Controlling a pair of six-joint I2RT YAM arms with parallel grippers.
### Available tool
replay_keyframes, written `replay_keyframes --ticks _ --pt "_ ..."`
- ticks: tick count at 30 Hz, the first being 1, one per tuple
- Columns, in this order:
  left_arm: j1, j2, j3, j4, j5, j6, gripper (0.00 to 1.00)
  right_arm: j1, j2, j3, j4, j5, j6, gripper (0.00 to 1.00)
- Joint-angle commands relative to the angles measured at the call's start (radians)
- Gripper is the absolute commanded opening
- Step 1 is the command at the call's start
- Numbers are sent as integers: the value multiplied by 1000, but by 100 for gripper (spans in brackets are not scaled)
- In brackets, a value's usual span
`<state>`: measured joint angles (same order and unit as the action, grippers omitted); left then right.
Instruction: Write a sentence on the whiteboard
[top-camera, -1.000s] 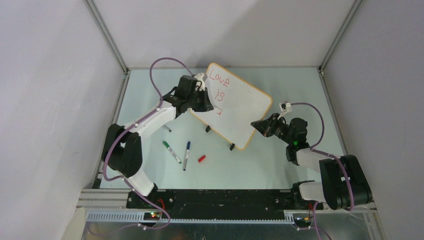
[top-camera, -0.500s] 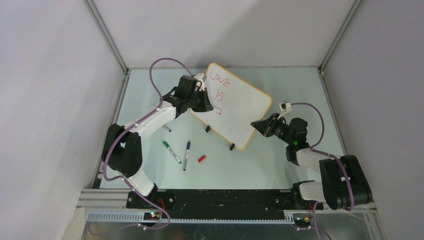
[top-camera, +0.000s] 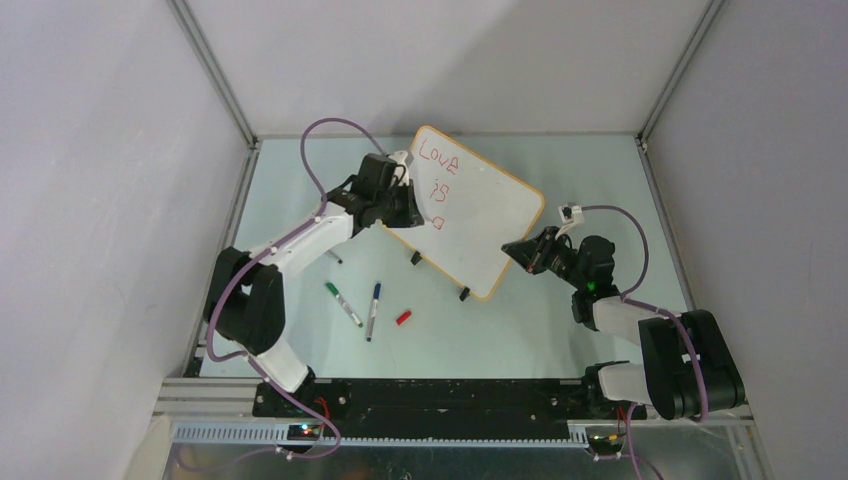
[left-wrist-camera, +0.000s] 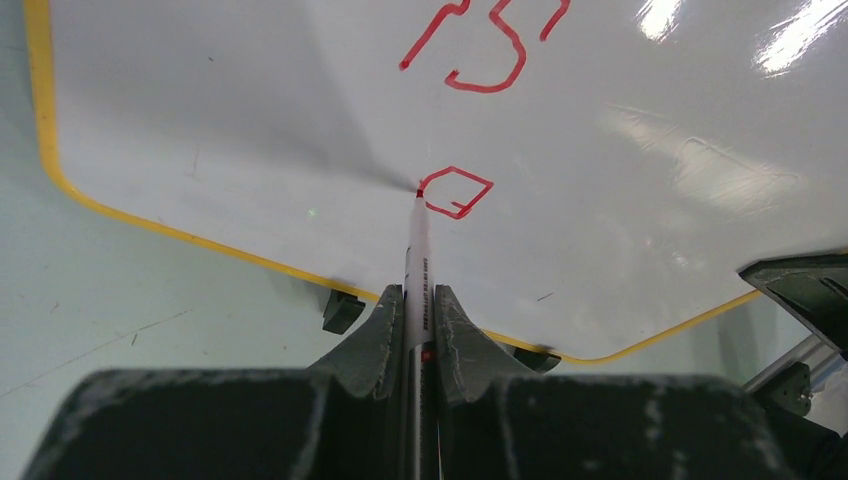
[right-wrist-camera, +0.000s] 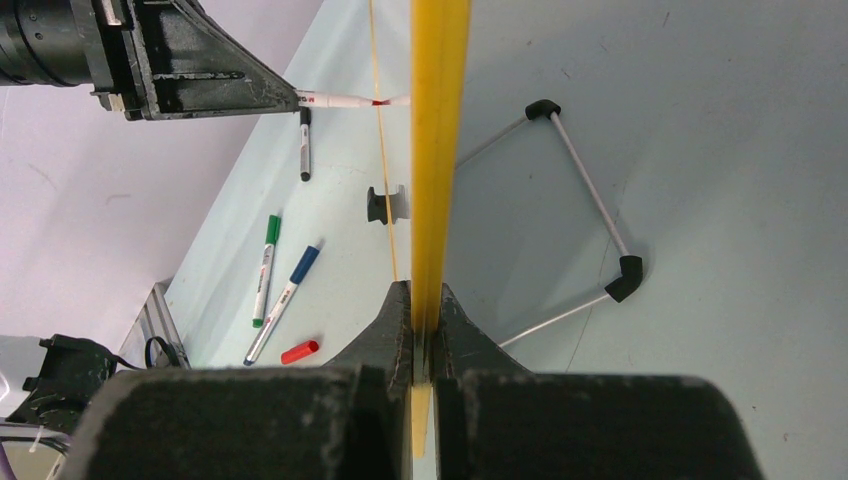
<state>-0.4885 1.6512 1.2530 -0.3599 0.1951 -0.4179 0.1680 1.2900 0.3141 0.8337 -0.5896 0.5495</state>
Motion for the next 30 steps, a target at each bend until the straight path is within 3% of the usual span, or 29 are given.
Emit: replay_keyframes --ticks 1,15,30 --pt "-20 3 3 -17 -23 14 0 -9 -9 -7 -27 64 -36 0" --pt "-31 27 36 -104 -51 45 0 -8 -12 -5 -30 65 -37 0" --pt "-54 25 34 -71 8 34 0 -7 -11 -6 -30 65 -36 0"
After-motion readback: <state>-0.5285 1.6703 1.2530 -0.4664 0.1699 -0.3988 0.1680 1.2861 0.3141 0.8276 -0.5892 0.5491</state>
